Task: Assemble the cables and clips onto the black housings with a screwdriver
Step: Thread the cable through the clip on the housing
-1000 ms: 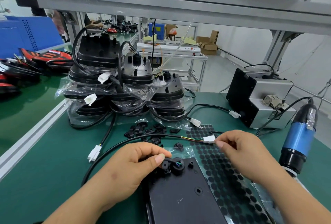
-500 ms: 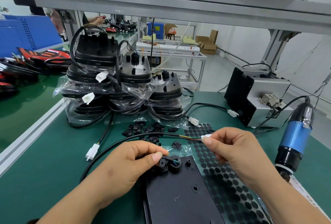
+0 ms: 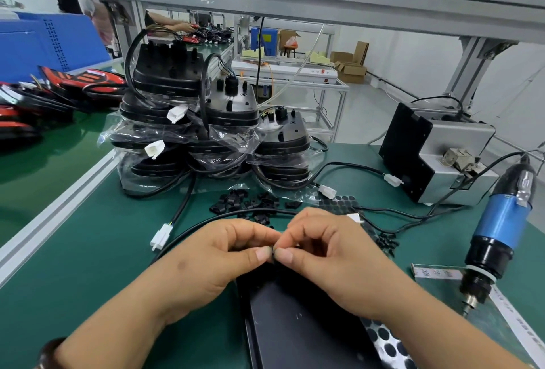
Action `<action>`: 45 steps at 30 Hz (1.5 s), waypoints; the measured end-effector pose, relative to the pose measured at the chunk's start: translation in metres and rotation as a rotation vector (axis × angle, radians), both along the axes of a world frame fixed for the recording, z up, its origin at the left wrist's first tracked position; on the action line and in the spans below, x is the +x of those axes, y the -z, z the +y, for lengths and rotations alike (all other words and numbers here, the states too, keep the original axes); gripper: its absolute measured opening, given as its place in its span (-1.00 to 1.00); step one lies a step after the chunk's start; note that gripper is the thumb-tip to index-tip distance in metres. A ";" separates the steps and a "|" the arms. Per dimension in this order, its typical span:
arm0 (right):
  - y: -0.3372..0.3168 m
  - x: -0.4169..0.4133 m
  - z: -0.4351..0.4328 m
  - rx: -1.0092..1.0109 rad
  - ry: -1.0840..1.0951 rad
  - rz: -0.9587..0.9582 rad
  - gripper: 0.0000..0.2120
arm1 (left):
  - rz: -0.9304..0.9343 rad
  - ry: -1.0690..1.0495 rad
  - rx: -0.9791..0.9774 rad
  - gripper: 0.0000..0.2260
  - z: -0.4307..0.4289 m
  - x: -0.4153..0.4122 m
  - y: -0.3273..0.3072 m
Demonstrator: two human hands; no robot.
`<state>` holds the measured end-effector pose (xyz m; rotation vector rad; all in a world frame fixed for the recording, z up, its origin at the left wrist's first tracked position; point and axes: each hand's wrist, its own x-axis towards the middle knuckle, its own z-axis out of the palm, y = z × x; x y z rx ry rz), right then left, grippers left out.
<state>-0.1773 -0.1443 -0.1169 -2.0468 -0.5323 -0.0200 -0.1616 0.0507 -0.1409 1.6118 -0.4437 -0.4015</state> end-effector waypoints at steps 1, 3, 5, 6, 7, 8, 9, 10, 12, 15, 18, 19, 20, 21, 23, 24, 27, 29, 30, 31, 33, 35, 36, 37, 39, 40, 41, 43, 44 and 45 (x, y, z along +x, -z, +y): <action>0.001 0.000 0.001 -0.021 0.007 -0.021 -0.92 | 0.005 -0.003 -0.001 -0.75 0.000 0.000 0.000; 0.001 0.000 0.002 -0.034 0.007 -0.038 -0.92 | 0.006 -0.022 0.007 -0.80 -0.001 0.000 0.000; 0.002 0.001 0.001 -0.051 0.004 -0.040 -0.90 | 0.010 -0.044 0.022 -0.86 -0.002 -0.001 0.000; 0.002 0.001 0.000 -0.056 0.004 -0.038 -0.90 | 0.010 -0.056 0.031 -0.84 -0.002 -0.001 0.000; 0.003 0.001 -0.001 -0.056 0.006 -0.036 -0.89 | 0.011 -0.064 0.038 -0.83 -0.002 -0.002 0.000; 0.003 0.002 -0.002 -0.056 0.007 -0.034 -0.89 | 0.010 -0.071 0.043 -0.82 -0.002 -0.002 0.000; 0.003 0.002 -0.003 -0.055 0.009 -0.037 -0.89 | 0.011 -0.074 0.047 -0.82 -0.002 -0.002 -0.001; 0.003 0.002 -0.003 -0.051 0.011 -0.042 -0.89 | 0.011 -0.075 0.051 -0.81 -0.003 -0.002 -0.001; 0.004 0.001 0.001 -0.033 0.027 -0.054 -0.89 | 0.008 -0.069 0.059 -0.81 -0.003 -0.003 -0.002; 0.007 0.002 0.006 0.028 0.063 -0.063 -0.87 | 0.012 -0.069 0.062 -0.82 -0.004 -0.003 -0.004; 0.010 0.002 0.004 -0.005 0.043 -0.153 -0.87 | 0.024 -0.075 0.064 -0.81 -0.005 -0.005 -0.007; 0.012 0.000 0.004 -0.028 0.031 -0.198 -0.89 | 0.025 -0.076 0.073 -0.81 -0.005 -0.005 -0.008; 0.014 -0.001 0.004 -0.050 0.034 -0.244 -0.91 | 0.030 -0.080 0.084 -0.81 -0.005 -0.005 -0.008; 0.016 -0.002 0.005 -0.058 0.051 -0.282 -0.92 | 0.034 -0.088 0.097 -0.81 -0.005 -0.004 -0.009; 0.021 -0.001 0.006 -0.024 0.096 -0.320 -0.91 | 0.037 -0.106 0.130 -0.82 -0.005 -0.004 -0.009; 0.022 -0.001 0.006 -0.008 0.108 -0.336 -0.91 | 0.044 -0.114 0.143 -0.82 -0.004 -0.003 -0.009; 0.026 -0.002 0.004 -0.101 0.077 -0.535 -0.97 | 0.067 -0.140 0.142 -0.82 -0.004 -0.002 -0.008; 0.028 -0.004 0.001 -0.236 0.047 -0.659 -0.91 | 0.087 -0.149 0.121 -0.82 -0.004 -0.002 -0.009; 0.028 -0.003 0.000 -0.282 0.046 -0.698 -0.87 | 0.093 -0.148 0.116 -0.82 -0.004 -0.002 -0.009; 0.028 -0.002 0.000 -0.303 0.052 -0.729 -0.85 | 0.093 -0.146 0.114 -0.82 -0.003 -0.002 -0.009; 0.028 0.001 0.000 -0.289 0.052 -0.753 -0.84 | 0.081 -0.142 0.109 -0.82 -0.003 -0.002 -0.009; 0.027 0.005 -0.001 -0.230 0.019 -0.724 -0.86 | 0.048 -0.111 0.105 -0.83 -0.001 -0.002 -0.008; 0.026 0.006 -0.002 -0.208 -0.003 -0.704 -0.87 | 0.030 -0.089 0.101 -0.82 0.000 -0.002 -0.008; 0.027 0.007 -0.003 -0.201 -0.019 -0.690 -0.87 | 0.017 -0.075 0.098 -0.81 0.001 -0.002 -0.009; 0.027 0.008 -0.004 -0.222 -0.036 -0.689 -0.87 | 0.018 -0.079 0.091 -0.76 0.003 -0.003 -0.009; 0.027 0.009 -0.003 -0.231 -0.044 -0.692 -0.86 | 0.030 -0.092 0.094 -0.74 0.003 -0.003 -0.009; 0.027 0.009 -0.003 -0.234 -0.051 -0.697 -0.86 | 0.042 -0.108 0.109 -0.74 0.003 -0.003 -0.009; 0.027 0.009 -0.004 -0.234 -0.063 -0.712 -0.85 | 0.064 -0.143 0.148 -0.78 0.001 -0.002 -0.011; 0.027 0.009 -0.004 -0.237 -0.068 -0.718 -0.85 | 0.081 -0.159 0.157 -0.82 0.000 -0.002 -0.013; 0.027 0.009 -0.005 -0.242 -0.070 -0.726 -0.86 | 0.104 -0.173 0.161 -0.83 -0.002 -0.001 -0.014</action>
